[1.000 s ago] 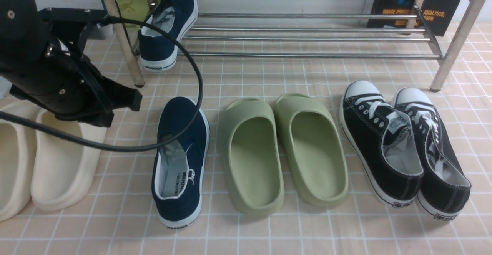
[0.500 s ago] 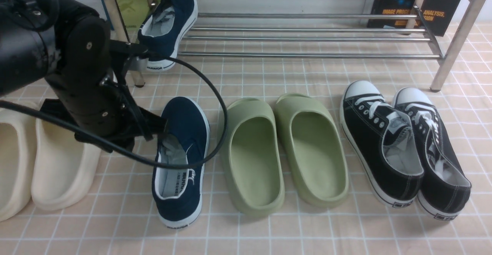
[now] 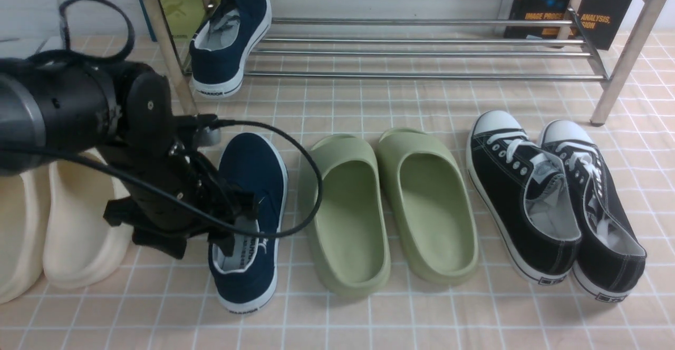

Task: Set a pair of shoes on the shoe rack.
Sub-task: Use the left arm to grab the shoe closest to it, then use the left arm to put a shoe into the shoe rack

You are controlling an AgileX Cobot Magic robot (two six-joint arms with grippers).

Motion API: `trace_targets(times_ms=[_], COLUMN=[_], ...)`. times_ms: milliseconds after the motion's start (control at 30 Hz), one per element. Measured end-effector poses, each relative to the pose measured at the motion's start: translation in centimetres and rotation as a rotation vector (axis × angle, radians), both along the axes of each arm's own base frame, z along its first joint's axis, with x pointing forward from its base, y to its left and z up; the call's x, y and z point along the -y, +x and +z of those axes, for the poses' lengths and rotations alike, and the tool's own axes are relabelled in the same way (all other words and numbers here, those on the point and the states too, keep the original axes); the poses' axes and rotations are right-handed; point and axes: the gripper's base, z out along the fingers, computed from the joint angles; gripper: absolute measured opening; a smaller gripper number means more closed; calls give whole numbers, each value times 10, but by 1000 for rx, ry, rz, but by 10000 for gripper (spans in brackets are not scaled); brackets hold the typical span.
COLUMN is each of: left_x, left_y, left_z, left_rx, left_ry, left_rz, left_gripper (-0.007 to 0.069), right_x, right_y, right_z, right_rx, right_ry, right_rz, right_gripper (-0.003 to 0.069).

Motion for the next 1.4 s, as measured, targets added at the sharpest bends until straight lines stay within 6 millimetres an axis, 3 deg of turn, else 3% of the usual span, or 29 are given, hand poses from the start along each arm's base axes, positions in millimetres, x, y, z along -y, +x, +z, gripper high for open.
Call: trace_targets(times_ms=[133, 233, 400, 500, 567, 700, 833, 933, 1100, 1400], left_x=[0, 1, 0, -2, -3, -3, -5, -8, -3, 14], left_y=[-7, -7, -2, -1, 0, 4, 21, 35, 72, 136], left_z=[-17, -23, -24, -16, -3, 43, 78, 84, 69, 85], left_rx=[4, 29, 74, 72, 83, 150, 237, 223, 160, 266], left_ry=[-38, -44, -27, 11, 28, 20, -22, -50, -71, -121], left_rz=[11, 3, -28, -60, -80, -92, -70, -54, -61, -43], left_gripper=[477, 410, 127, 31, 26, 27, 30, 30, 32, 32], right_x=[0, 0, 0, 0, 0, 0, 0, 0, 0, 0], right_y=[0, 0, 0, 0, 0, 0, 0, 0, 0, 0], right_z=[0, 0, 0, 0, 0, 0, 0, 0, 0, 0], right_rx=[0, 0, 0, 0, 0, 0, 0, 0, 0, 0], right_ry=[0, 0, 0, 0, 0, 0, 0, 0, 0, 0], right_rz=[0, 0, 0, 0, 0, 0, 0, 0, 0, 0], right_gripper=[239, 239, 239, 239, 239, 239, 239, 239, 239, 239])
